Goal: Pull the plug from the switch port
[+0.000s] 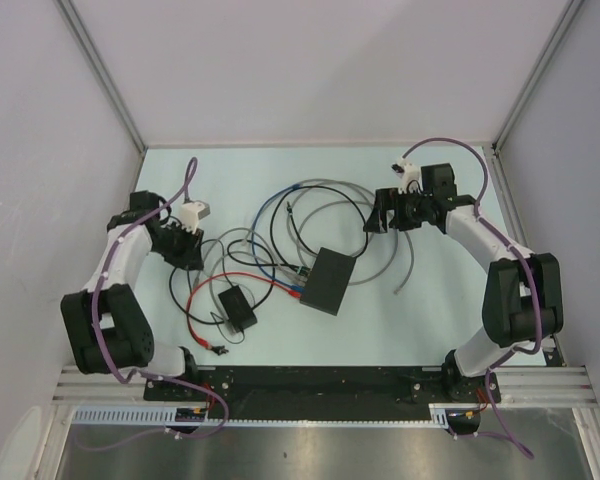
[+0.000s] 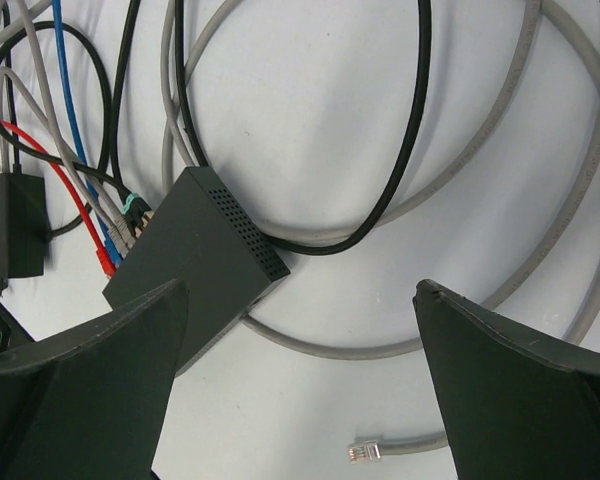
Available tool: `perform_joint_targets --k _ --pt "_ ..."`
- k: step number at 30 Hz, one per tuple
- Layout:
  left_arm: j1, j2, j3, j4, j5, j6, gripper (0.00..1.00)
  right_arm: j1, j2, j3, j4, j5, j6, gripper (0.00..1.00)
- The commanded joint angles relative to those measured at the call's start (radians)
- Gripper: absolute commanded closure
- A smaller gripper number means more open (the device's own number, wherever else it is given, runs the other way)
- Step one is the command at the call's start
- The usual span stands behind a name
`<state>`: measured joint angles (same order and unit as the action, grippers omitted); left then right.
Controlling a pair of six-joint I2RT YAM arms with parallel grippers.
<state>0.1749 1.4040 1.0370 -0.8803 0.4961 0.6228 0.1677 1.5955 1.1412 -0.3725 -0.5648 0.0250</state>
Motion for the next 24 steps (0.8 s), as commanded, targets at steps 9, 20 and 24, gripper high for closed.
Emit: perform_joint_targets --k 9,20,24 --pt "-0.219 0.001 0.199 0.241 0.280 -0.221 0.41 0.127 0.032 0.017 -0.131 -0.047 -0.123 0.21" --pt "-0.520 0.003 -0.092 0.342 0.248 -0.201 1.00 0.181 0.164 0.031 -0.206 -0.017 -0.186 0.51" --pt "-0.626 0.019 -0.149 0.349 0.184 -0.140 1.00 0.191 0.201 0.034 -0.233 -0.015 -0.220 0.61"
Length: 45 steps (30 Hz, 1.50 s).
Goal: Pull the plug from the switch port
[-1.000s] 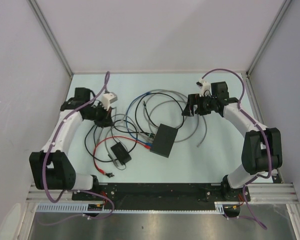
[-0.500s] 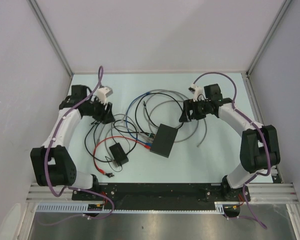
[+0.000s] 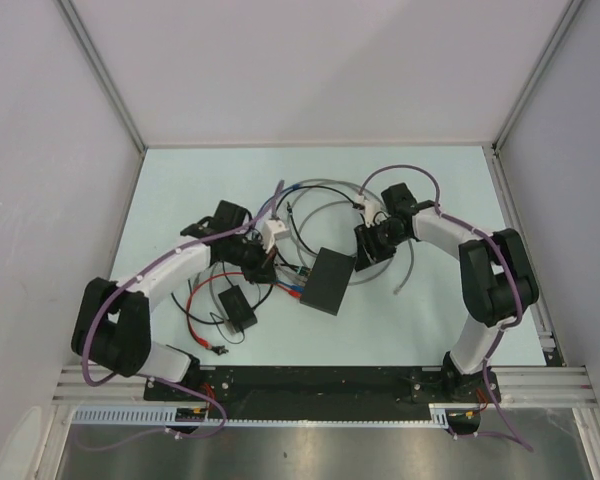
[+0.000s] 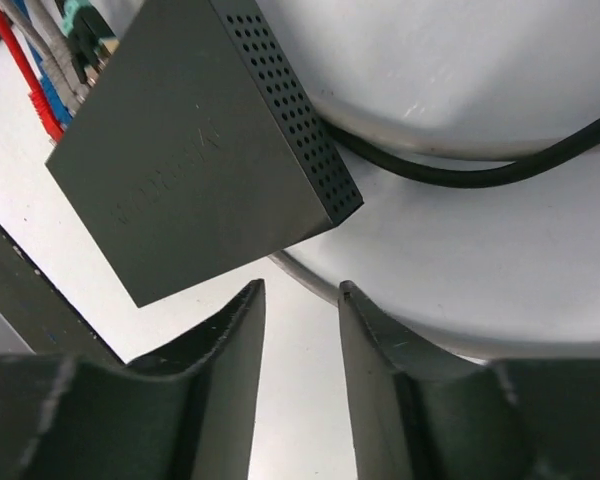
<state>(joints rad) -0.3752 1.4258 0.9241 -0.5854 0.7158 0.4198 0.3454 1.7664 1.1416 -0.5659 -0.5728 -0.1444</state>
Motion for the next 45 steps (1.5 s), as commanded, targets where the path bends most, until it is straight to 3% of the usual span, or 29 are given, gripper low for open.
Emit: perform_joint_targets --k 1,4,8,11,18,28,35,36,37,40,45 --pt "-0.102 0.021 -0.045 0.083 -0.048 0.065 1.00 0.017 0.042 0.041 -0.046 -0.012 -0.055 0.61" --pt "-0.131 0.076 -0.057 0.154 -0.090 0.036 1.00 0.023 0.085 0.061 -0.060 -0.018 -0.064 0.66" --pt "-0.168 0.137 -0.044 0.209 -0.111 0.040 1.00 0.023 0.102 0.092 -0.063 -0.018 -0.075 0.79" --pt "-0.197 0.194 -0.021 0.231 -0.130 0.017 1.00 0.023 0.111 0.112 -0.057 -0.012 -0.075 0.82" --pt "-0.244 0.330 0.099 0.168 -0.147 0.011 0.98 0.020 0.198 0.216 -0.066 -0.044 -0.060 0.82" --pt "-0.249 0.383 0.183 0.174 -0.128 -0.026 0.97 0.024 0.298 0.331 -0.066 -0.093 -0.053 0.81" --pt "-0.228 0.311 0.217 0.084 -0.118 0.010 0.95 -0.009 0.312 0.446 -0.208 -0.024 -0.138 0.78" --pt "-0.216 0.286 0.222 0.061 -0.104 0.016 0.93 -0.022 0.291 0.449 -0.230 0.002 -0.147 0.76" --pt "-0.200 0.239 0.237 0.041 -0.092 0.016 0.83 -0.032 0.275 0.451 -0.262 0.014 -0.156 0.72" --pt "-0.124 0.177 0.284 -0.028 -0.036 0.013 0.66 -0.071 0.203 0.455 -0.272 0.065 -0.170 0.59" --pt "0.007 0.168 0.332 0.004 -0.032 -0.029 0.48 -0.036 0.131 0.480 -0.224 0.041 -0.150 0.48"
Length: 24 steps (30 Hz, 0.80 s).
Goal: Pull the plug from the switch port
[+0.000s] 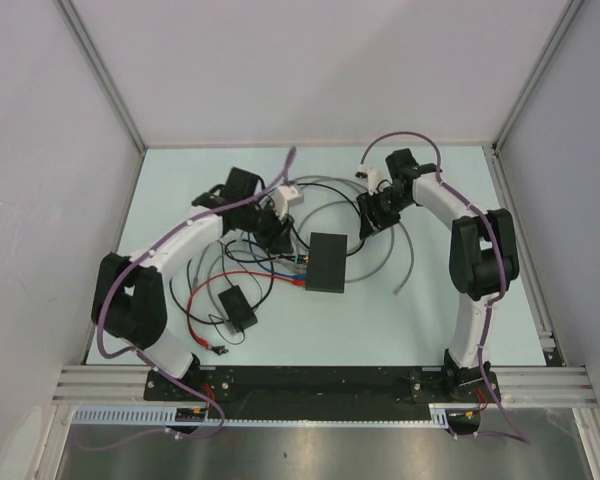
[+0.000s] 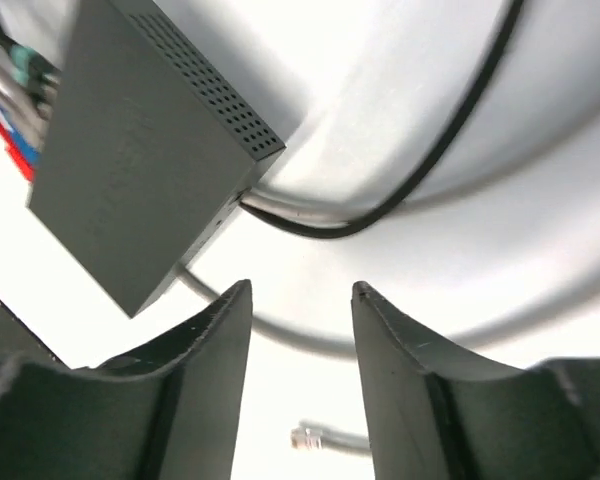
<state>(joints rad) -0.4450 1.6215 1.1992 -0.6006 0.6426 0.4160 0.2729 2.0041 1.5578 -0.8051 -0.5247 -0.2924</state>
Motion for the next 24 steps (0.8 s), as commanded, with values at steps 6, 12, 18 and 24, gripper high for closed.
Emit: perform_joint_targets --k 6,12,18,24 --pt "0.132 0.142 0.204 -0.011 0.098 -0.088 0.43 0.140 -0.044 0.145 -0.035 -0.021 0.022 0.48" --pt "0.157 0.300 0.361 -0.048 0.193 -0.106 0.42 0.138 0.050 0.222 -0.103 -0.116 0.072 0.74" --pt "0.192 0.357 0.415 -0.047 0.239 -0.201 0.40 0.153 0.081 0.249 -0.206 -0.124 -0.075 1.00" --pt "0.192 0.365 0.427 -0.062 0.200 -0.197 0.40 0.122 0.194 0.280 -0.309 -0.142 -0.170 1.00"
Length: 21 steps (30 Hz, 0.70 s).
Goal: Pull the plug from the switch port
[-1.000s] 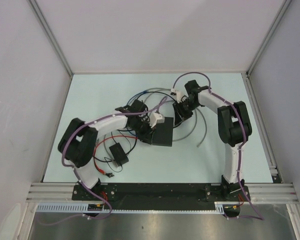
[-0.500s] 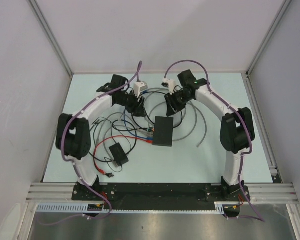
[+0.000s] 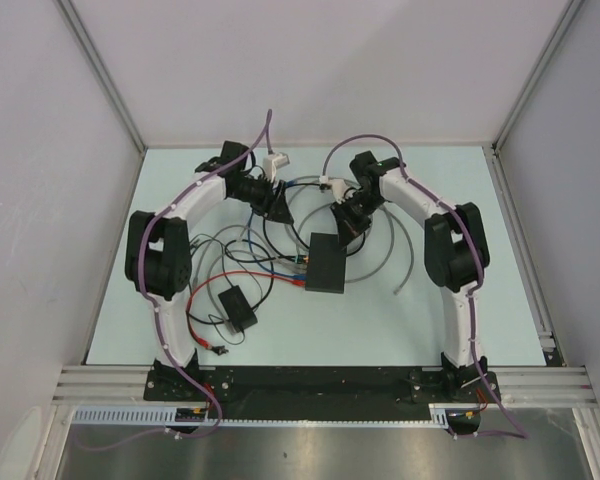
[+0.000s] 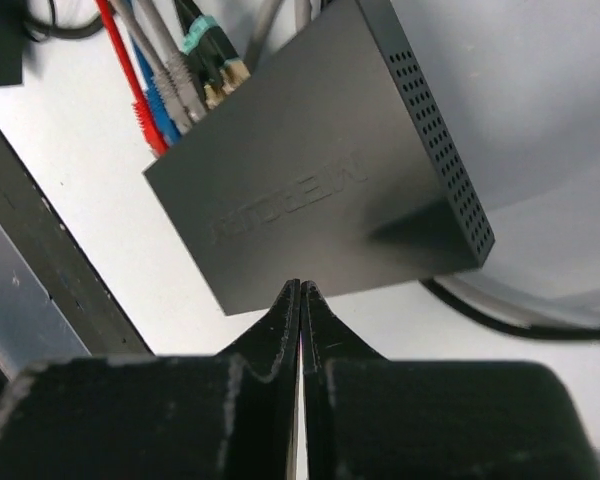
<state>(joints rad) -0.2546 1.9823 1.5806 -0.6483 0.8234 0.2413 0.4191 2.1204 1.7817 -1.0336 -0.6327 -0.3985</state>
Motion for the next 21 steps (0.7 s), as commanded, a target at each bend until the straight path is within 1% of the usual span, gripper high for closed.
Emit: perform_joint_targets --k 1,2,3,5,11,15,21 --pt "0.002 0.003 0.042 -0.028 0.017 -0.007 0.39 -0.031 0.085 0.050 -0.065 -0.056 -0.054 1.00" --pt "0.002 -0.006 0.036 -0.037 0.010 0.031 0.39 -0.031 0.090 0.039 -0.053 -0.058 -0.062 1.00" --pt "0.002 -0.010 0.030 -0.059 -0.021 0.044 0.39 -0.022 0.098 0.029 -0.049 -0.053 -0.083 1.00" --pt "0.005 -0.007 0.032 -0.071 -0.030 0.052 0.39 -0.019 0.130 0.021 -0.048 -0.053 -0.080 1.00" --pt "0.005 0.039 0.036 -0.099 0.006 0.059 0.40 0.033 0.173 0.002 -0.017 0.011 -0.091 1.00" --pt "0.005 0.107 0.093 -0.136 0.046 0.084 0.39 0.055 0.176 0.007 0.001 0.056 -0.080 1.00" --pt "0.006 0.185 0.142 -0.080 0.105 0.024 0.41 0.058 0.208 0.031 -0.006 0.087 -0.099 1.00"
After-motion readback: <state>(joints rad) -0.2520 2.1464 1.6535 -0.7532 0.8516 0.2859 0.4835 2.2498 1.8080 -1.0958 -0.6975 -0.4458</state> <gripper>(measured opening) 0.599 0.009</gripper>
